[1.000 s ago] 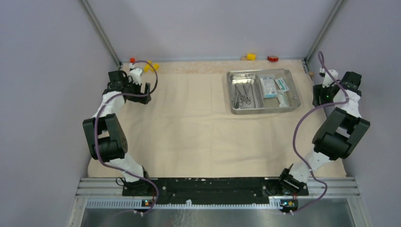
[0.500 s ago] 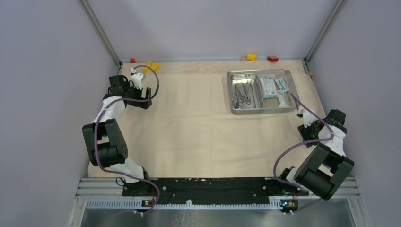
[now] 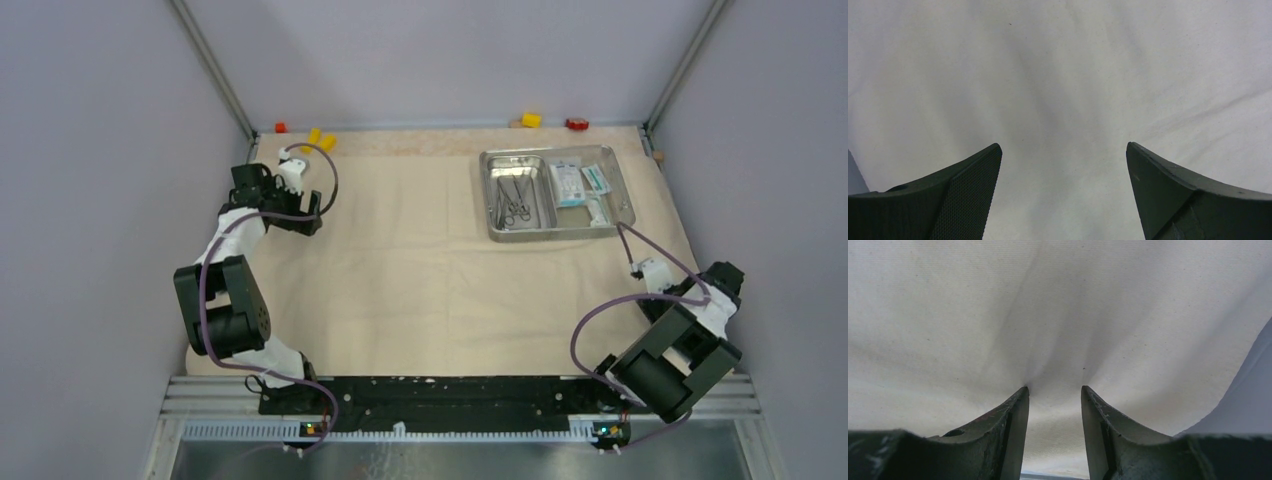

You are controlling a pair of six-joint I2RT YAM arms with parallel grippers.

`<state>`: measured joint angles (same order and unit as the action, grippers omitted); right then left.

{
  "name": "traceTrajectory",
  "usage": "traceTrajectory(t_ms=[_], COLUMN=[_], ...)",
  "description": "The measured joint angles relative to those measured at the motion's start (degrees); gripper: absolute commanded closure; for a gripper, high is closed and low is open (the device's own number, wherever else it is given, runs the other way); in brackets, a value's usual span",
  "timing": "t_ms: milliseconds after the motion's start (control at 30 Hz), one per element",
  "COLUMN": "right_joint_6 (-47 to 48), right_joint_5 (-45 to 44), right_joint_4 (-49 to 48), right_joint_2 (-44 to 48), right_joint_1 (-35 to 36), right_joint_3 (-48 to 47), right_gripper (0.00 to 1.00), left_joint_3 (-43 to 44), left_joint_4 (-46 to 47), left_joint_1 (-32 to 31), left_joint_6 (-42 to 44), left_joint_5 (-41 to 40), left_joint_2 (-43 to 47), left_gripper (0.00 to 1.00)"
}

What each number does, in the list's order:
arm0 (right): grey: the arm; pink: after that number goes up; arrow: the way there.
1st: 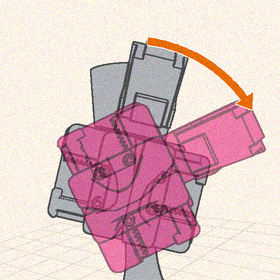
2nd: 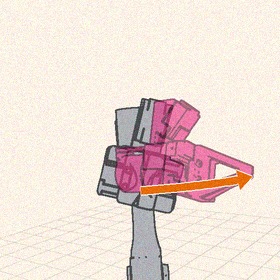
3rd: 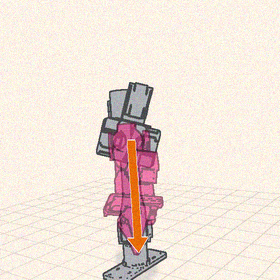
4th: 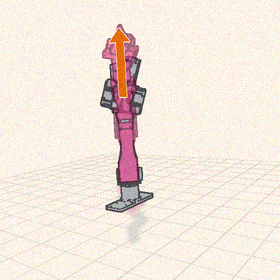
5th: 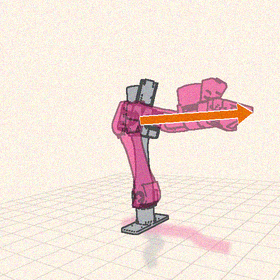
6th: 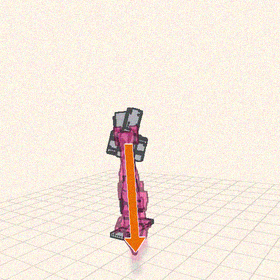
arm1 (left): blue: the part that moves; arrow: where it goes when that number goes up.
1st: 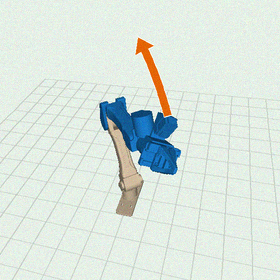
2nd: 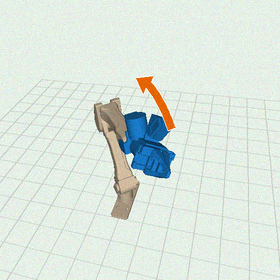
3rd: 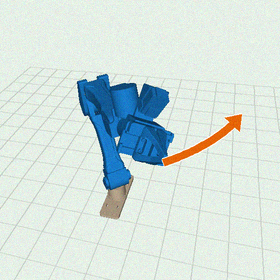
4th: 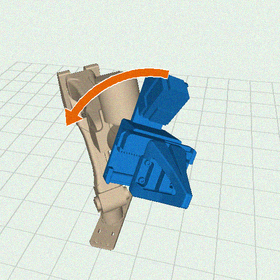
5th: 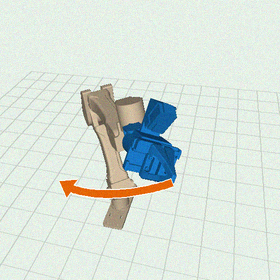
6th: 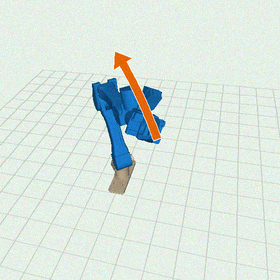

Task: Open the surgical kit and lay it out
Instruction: Pick up the medical item from the container.

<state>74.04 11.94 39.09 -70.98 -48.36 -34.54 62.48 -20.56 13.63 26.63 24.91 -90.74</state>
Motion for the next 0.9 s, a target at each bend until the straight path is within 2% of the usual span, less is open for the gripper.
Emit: traceTrajectory(t_ms=[333, 633, 767, 900], right_joint_6=[7.37, 11.39, 10.58, 6.23], right_joint_5=[-2.36, -4.7, -1.62, 4.81], right_joint_4=[-0.61, 4.39, 10.62, 15.34], right_joint_2=[4.63, 5.38, 4.66, 2.56], right_joint_1=[-3.85, -4.7, -4.68, -2.54], right_joint_3=[3.04, 2.73, -2.19, -13.7], right_gripper=[0.49, 0.45, 0.4, 0.37], left_joint_3=[-0.63, -5.22, -7.48, -9.7], left_joint_4=[0.22, 0.42, 0.5, 0.52], left_joint_1=[0.0, 0.0, 0.0, 0.0], left_joint_6=[0.83, 4.17, 6.08, 6.56], left_joint_5=[-0.02, -2.08, -3.65, -5.29], left_joint_2=[0.07, 1.22, 3.72, 6.91], left_gripper=[0.01, 0.01, 0.01, 0.01])
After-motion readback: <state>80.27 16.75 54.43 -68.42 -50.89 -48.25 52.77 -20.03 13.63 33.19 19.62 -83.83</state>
